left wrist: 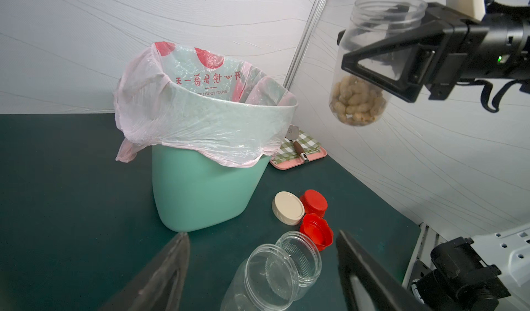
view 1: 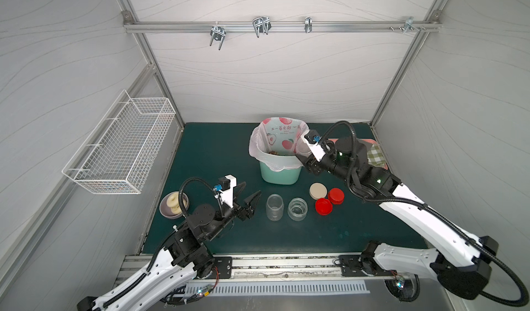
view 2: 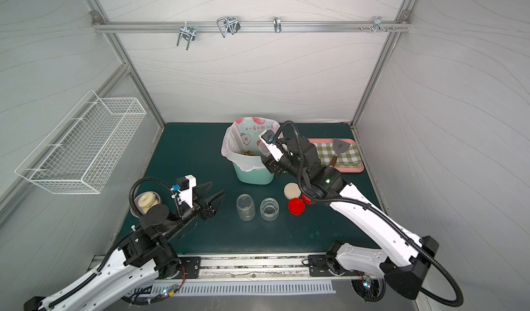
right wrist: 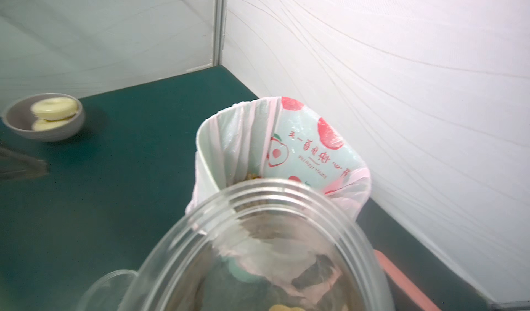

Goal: Empty moldy peanuts from jars
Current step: Pour the moldy peanuts from the jar into the trash bin.

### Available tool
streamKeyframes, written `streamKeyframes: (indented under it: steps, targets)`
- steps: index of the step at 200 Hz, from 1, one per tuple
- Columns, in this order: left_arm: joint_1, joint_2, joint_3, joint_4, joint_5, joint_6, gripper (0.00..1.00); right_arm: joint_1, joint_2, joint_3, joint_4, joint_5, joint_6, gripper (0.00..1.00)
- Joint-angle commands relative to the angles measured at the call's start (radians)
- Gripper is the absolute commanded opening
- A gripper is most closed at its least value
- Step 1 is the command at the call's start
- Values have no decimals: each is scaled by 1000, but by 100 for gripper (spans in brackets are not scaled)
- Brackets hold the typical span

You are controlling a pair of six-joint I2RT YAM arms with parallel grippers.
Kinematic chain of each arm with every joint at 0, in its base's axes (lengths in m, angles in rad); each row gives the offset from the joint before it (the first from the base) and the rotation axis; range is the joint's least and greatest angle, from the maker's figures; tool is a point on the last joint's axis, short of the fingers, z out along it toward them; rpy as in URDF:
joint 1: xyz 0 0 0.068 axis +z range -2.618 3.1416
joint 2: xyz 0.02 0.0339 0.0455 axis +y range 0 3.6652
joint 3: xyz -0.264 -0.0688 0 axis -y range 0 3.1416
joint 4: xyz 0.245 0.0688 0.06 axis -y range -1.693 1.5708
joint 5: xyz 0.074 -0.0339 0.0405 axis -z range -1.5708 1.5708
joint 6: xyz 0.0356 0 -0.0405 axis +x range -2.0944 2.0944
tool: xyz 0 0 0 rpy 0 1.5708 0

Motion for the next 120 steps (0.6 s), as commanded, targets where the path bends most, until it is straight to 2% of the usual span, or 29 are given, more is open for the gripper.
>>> streamKeyframes:
  steps: [1, 44, 71, 120]
  targets:
    - [2, -11, 51, 7, -39, 11, 81, -26, 64, 89, 0, 62, -141, 0]
    - [1, -12, 45, 5, -56, 18, 81, -83, 169, 157, 45, 62, -234, 0]
    - [2, -11, 47, -6, -64, 23, 81, -88, 223, 186, 70, 115, -322, 0]
    - [1, -10, 38, -8, -85, 33, 81, -85, 331, 316, -35, 144, -363, 0]
